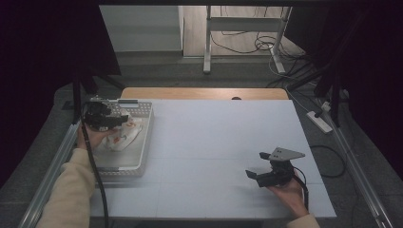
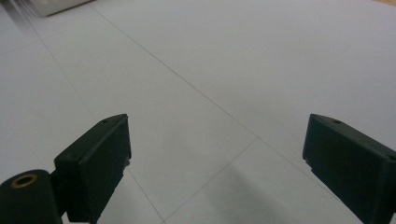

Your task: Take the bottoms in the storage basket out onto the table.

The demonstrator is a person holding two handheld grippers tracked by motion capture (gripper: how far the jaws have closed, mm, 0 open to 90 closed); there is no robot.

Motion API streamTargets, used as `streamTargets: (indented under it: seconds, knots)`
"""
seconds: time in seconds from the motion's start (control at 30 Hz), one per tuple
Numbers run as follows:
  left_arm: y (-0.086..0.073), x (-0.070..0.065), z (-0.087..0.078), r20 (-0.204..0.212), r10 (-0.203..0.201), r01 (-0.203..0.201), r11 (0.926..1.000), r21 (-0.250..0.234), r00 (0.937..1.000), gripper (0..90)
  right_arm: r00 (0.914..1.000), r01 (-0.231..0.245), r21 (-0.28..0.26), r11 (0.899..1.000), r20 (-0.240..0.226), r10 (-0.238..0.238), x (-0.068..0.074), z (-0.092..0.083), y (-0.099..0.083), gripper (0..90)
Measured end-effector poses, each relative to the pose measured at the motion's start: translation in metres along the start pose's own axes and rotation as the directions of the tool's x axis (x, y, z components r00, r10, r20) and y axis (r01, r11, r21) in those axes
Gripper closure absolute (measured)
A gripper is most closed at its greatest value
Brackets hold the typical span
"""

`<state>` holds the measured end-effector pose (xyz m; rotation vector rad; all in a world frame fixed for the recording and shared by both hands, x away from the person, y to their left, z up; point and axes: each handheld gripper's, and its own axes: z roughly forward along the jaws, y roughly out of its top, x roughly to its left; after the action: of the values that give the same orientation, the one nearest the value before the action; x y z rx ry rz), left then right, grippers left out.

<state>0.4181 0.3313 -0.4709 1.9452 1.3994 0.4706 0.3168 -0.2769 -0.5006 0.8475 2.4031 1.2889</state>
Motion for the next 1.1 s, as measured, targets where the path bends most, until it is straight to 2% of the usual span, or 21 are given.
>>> streamTargets:
  seconds: [0.17,0.4,0.77,0.93,1.1]
  knots:
    - [-0.002,-0.001,0.007,-0.012,0.018,-0.018,0.9991,0.038,0.9998,12.9,1.0,-0.001,-0.003,1.0,-0.001,0.001,0.0,0.0,0.0,8.0]
    - [-0.004,0.002,0.015,-0.022,-0.002,0.003,0.9971,0.076,0.9997,14.6,1.0,-0.002,-0.004,1.0,-0.002,0.002,-0.001,0.0,-0.001,8.0]
    - [-0.007,0.005,0.019,-0.035,-0.026,0.029,0.9944,0.102,0.9991,19.3,1.0,-0.003,-0.002,1.0,-0.004,0.003,0.0,0.0,-0.001,8.0]
    - [-0.007,0.005,0.022,-0.015,-0.028,0.03,0.9916,0.126,0.9995,31.7,1.0,-0.002,-0.002,1.0,-0.003,0.002,0.0,0.0,-0.001,8.0]
    - [-0.008,0.004,0.023,0.003,-0.026,0.025,0.9886,0.148,0.9997,61.7,1.0,-0.002,-0.002,1.0,-0.004,0.002,0.0,0.0,-0.001,8.0]
